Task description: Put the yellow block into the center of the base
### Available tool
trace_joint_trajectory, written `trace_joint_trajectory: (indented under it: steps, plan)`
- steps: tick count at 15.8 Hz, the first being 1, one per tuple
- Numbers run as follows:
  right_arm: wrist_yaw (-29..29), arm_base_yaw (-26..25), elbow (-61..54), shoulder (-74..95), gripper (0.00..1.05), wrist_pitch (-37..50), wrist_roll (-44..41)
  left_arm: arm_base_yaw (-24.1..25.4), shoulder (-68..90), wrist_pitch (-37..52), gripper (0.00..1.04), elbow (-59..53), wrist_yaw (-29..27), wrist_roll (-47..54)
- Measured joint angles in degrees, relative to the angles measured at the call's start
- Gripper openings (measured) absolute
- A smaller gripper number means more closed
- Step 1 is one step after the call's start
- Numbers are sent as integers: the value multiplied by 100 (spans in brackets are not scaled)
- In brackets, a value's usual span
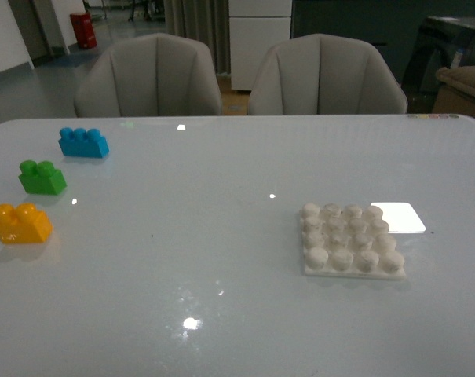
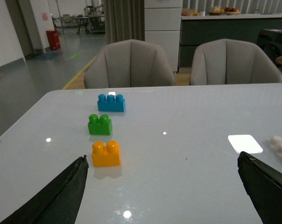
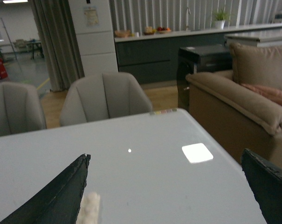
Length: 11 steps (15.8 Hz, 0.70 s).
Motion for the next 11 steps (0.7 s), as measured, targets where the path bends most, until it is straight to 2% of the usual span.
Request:
trace_joint_trajectory:
  steps: [2,3,7,9,11]
  plan:
    - [-297,-111,979,1958,98,1172,-55,0,0,0,98,0,0,0]
    - [-295,-85,1668,3071,98,1193,-90,0,0,0,98,0,0,0]
    - [-103,79,3884,6684,98,116,-457,0,0,2,98,0,0,0]
    - [-48,146,4293,7729,98,-256,-492,0,0,0,98,0,0,0]
    - [-387,341,4319,8395,98,-505,-345,0,0,0,98,0,0,0]
